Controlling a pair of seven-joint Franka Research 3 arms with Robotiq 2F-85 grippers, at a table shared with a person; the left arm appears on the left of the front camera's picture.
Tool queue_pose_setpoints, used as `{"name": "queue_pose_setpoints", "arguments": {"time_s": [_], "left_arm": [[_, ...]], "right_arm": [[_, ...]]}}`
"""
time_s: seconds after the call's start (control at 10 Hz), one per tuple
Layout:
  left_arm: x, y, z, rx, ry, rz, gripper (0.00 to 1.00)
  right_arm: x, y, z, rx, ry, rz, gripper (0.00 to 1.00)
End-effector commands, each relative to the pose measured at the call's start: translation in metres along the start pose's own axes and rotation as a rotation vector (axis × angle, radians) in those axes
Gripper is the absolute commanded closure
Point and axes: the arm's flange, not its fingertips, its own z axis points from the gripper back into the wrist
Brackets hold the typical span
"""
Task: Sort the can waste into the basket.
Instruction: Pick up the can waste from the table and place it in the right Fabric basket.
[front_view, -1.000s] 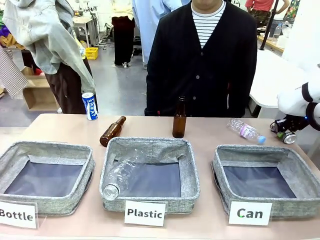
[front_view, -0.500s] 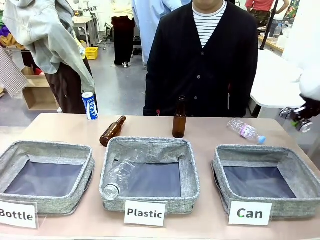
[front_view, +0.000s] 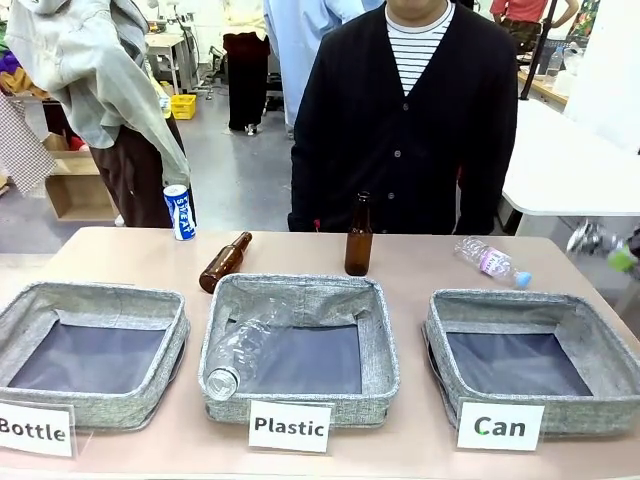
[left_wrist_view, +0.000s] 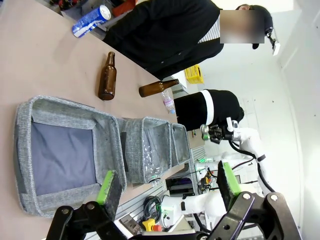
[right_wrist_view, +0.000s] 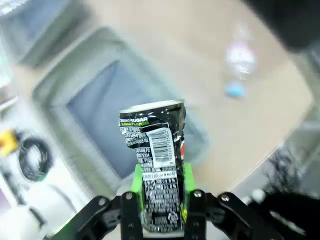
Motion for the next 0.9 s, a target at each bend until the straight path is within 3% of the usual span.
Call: {"name": "queue_pose_setpoints", "arguments": {"time_s": [0.0, 0.3, 0.6, 0.7, 0.8], "left_arm": [[0.000, -0.001, 0.001, -0.008, 0.003, -0.019, 0.00], [0.000, -0.001, 0.001, -0.008, 0.003, -0.019, 0.00], [0.000, -0.001, 0.001, -0.008, 0.003, -0.019, 0.00], [0.000, -0.001, 0.001, -0.008, 0.003, -0.019, 0.00], [0.000, -0.001, 0.001, -0.008, 0.003, -0.019, 0.00]], "right_arm": [[-0.003, 0.013, -0.007, 0.177, 0.095, 0.290, 1.00], [0.014, 0.052, -0.038, 0.185, 0.068, 0.502, 1.00], [0.021, 0.068, -0.052, 0.120, 0.011, 0.468, 1.00], [0.021, 0.068, -0.051, 0.123, 0.008, 0.456, 0.09], [0.022, 0.068, -0.053, 0.120, 0.007, 0.450, 0.09]]}}
